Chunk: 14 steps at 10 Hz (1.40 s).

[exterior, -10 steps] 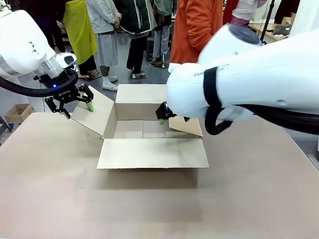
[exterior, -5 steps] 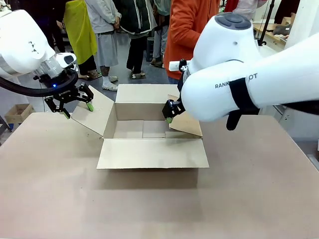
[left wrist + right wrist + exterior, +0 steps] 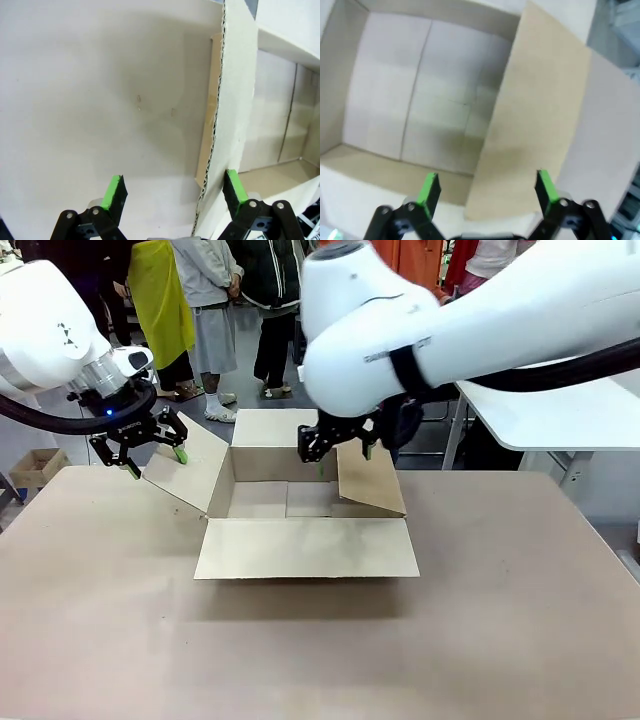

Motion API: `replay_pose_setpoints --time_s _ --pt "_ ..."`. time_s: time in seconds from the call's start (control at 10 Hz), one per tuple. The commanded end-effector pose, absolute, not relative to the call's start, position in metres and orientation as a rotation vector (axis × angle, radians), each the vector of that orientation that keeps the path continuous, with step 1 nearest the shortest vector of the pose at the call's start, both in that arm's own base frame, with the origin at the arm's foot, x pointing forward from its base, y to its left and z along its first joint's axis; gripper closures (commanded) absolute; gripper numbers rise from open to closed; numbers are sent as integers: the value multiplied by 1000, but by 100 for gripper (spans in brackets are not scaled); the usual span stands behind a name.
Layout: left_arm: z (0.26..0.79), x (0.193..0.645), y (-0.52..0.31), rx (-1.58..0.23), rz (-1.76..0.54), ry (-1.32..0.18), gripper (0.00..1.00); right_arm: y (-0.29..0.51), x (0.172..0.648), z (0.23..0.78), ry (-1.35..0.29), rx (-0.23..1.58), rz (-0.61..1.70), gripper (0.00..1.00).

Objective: Pack the gift set into the box.
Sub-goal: Place both hands on the side flaps of the Package Box and spread them outward.

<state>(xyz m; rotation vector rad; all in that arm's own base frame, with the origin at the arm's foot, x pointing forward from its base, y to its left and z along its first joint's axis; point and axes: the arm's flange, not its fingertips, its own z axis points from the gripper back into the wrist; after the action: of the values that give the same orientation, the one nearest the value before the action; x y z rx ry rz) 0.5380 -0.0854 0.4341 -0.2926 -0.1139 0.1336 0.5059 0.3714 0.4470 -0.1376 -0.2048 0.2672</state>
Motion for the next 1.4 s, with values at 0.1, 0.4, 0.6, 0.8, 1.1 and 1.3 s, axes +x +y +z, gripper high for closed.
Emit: replay_pose_setpoints --time_s 0.1,0.4,0.6,0.8,1.1,1.3 --pt "437 539 -86 -279 143 -113 0 408 531 426 -239 -360 109 0" --pt "437 539 -86 -279 143 -113 0 392 539 408 -260 -489 36 0" --pt "437 539 -86 -279 143 -113 0 373 541 411 -308 -499 -7 0" --pt "437 539 -86 -279 143 -113 0 357 534 427 -333 -498 -47 0" --pt "437 539 -86 -279 143 -113 0 304 521 454 -348 -429 -159 0" --pt "437 539 -86 -279 143 -113 0 258 516 456 -324 -396 -246 0"
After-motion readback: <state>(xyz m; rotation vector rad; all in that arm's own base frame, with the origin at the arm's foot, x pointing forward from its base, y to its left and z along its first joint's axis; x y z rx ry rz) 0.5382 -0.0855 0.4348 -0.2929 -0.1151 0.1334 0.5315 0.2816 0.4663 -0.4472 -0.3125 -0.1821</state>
